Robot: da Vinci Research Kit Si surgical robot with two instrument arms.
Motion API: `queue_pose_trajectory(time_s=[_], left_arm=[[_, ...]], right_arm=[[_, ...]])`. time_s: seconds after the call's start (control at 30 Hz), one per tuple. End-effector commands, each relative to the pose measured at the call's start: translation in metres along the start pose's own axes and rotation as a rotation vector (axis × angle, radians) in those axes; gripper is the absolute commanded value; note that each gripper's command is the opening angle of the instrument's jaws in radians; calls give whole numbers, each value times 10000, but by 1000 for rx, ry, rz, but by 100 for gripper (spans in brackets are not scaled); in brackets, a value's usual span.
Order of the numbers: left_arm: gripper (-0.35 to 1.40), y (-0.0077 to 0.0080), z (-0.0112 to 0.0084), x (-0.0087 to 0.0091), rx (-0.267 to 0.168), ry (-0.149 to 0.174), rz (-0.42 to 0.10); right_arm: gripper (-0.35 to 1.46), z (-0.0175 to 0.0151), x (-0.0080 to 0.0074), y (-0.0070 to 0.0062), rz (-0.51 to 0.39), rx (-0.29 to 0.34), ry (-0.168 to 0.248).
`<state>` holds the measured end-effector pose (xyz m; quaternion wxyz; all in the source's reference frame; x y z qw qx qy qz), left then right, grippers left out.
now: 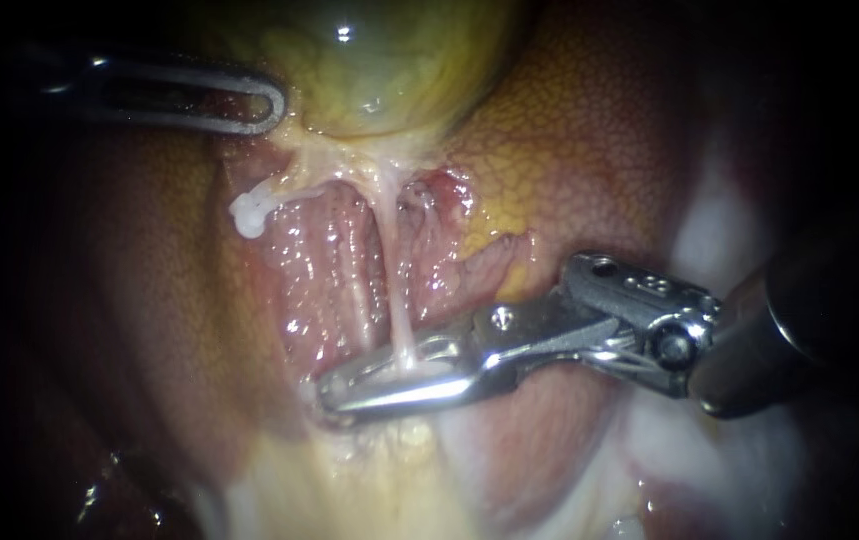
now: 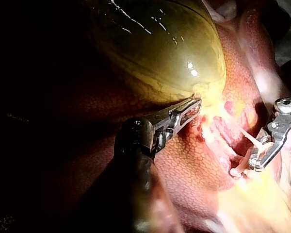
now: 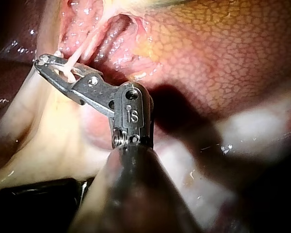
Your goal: Clipping first clip right tube
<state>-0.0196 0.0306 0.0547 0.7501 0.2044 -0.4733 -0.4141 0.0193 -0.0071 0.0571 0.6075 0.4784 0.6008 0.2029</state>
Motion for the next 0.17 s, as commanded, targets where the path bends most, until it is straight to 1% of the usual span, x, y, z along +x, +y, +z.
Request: queue_pose_trajectory(time_s=[0.03, 0.17], left_arm=[[-35, 0, 0, 0, 0, 0, 0], [-35, 0, 0, 0, 0, 0, 0]], right_arm=[[-35, 0, 0, 0, 0, 0, 0], [-35, 0, 0, 1, 0, 0, 0]])
